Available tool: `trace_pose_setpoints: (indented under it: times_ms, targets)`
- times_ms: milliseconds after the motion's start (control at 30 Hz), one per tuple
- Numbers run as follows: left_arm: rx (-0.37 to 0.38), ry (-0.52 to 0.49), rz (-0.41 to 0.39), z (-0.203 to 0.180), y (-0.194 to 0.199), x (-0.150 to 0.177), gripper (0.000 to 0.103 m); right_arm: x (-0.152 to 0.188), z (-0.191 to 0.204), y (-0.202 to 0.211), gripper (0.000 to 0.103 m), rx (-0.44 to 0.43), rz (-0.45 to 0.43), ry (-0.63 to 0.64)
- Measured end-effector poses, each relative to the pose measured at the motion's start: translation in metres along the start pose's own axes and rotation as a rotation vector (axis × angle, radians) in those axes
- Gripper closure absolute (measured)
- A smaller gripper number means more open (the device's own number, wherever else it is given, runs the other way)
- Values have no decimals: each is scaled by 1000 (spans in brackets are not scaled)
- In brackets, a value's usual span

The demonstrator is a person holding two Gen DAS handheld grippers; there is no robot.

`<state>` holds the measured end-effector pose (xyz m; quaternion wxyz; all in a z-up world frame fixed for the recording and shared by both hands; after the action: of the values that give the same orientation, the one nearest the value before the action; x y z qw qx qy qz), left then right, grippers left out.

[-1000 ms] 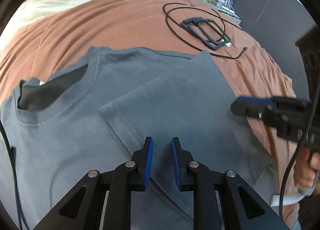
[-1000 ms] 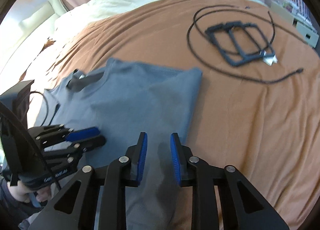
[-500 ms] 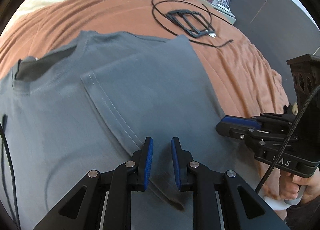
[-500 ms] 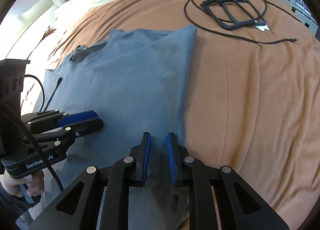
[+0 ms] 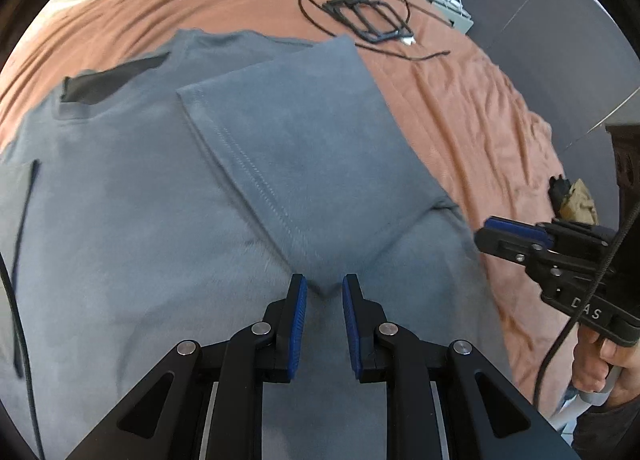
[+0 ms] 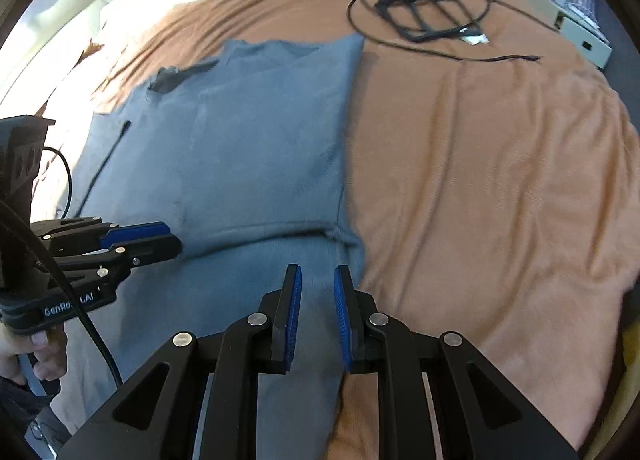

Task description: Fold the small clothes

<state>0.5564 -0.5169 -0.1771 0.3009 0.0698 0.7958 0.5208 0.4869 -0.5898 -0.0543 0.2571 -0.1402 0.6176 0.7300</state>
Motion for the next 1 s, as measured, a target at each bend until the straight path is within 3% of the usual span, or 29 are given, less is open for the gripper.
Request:
trace_pose_setpoints:
  times_ms: [167, 233, 267, 300, 333, 400, 433, 500, 700, 1000]
  targets:
    - [-18, 0, -38, -3, 46, 15, 80, 19, 10, 55, 89, 21, -37, -17]
    - [-36, 1, -57, -4, 66, 21, 70, 27, 14, 75, 85, 54, -50, -13]
    - [-46, 3, -73, -3, 77, 25, 57, 32, 18, 89, 82, 71, -61, -13]
    - [-59, 4, -101, -2, 93, 30, 45, 36, 19, 99, 72, 78, -70, -15]
    - [-69, 1, -123, -1, 104, 33, 39, 41, 23, 110, 53, 84, -82, -17]
    - [-97, -9, -165, 0, 130, 41, 20, 52, 32, 134, 29, 102, -115, -13]
    - [-106, -11, -178, 1, 139, 44, 16, 58, 35, 144, 22, 111, -124, -11]
    - [-120, -5, -208, 6, 163, 53, 8, 69, 41, 162, 19, 128, -133, -11]
    - [-146, 27, -289, 16, 221, 74, 5, 99, 70, 214, 0, 199, -200, 9]
    - [-183, 45, -440, 27, 309, 120, 4, 136, 100, 272, 0, 194, -280, 11]
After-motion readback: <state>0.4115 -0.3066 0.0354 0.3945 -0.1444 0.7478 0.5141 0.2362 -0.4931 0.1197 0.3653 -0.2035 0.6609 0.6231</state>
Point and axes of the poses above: each gripper's, at about its wrist camera, not at the fingertips, and y roughly against the way its jaws point, z to its left, x to its underside, the point moved 3 cm from there along -y, roughly the way its jaws point, and after that the axes turned 4 degrees about -z, right-handed, at the moved point
